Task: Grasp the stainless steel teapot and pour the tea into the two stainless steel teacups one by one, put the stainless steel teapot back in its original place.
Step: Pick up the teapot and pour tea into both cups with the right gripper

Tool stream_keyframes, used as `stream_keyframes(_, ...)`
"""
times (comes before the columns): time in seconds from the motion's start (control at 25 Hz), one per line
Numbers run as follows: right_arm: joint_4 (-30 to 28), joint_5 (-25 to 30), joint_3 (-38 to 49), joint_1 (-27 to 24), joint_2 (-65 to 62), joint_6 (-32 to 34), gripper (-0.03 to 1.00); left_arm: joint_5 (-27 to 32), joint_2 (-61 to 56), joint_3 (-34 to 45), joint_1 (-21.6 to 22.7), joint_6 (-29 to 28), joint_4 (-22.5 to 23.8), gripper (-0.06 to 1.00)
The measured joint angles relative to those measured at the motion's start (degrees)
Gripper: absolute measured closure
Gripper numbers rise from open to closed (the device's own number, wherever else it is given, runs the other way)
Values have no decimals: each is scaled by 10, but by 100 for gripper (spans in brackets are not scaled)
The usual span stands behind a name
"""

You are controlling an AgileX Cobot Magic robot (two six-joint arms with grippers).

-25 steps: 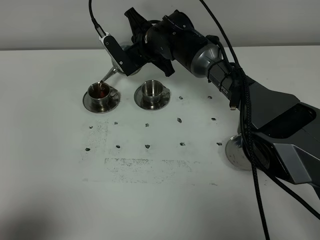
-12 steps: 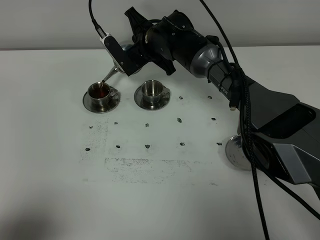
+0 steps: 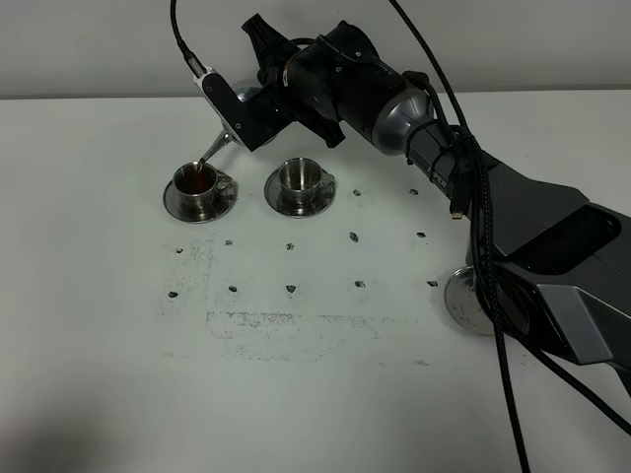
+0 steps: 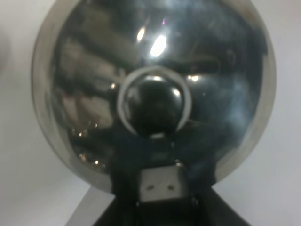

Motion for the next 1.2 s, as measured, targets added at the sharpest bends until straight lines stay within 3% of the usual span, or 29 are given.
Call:
stream_keyframes(0.68,0,-5,0,0,0,0,76,0,0,0,0,0,0,45)
stream_keyframes(1.2,78,10,0,-13,0,0,76,0,0,0,0,0,0,45)
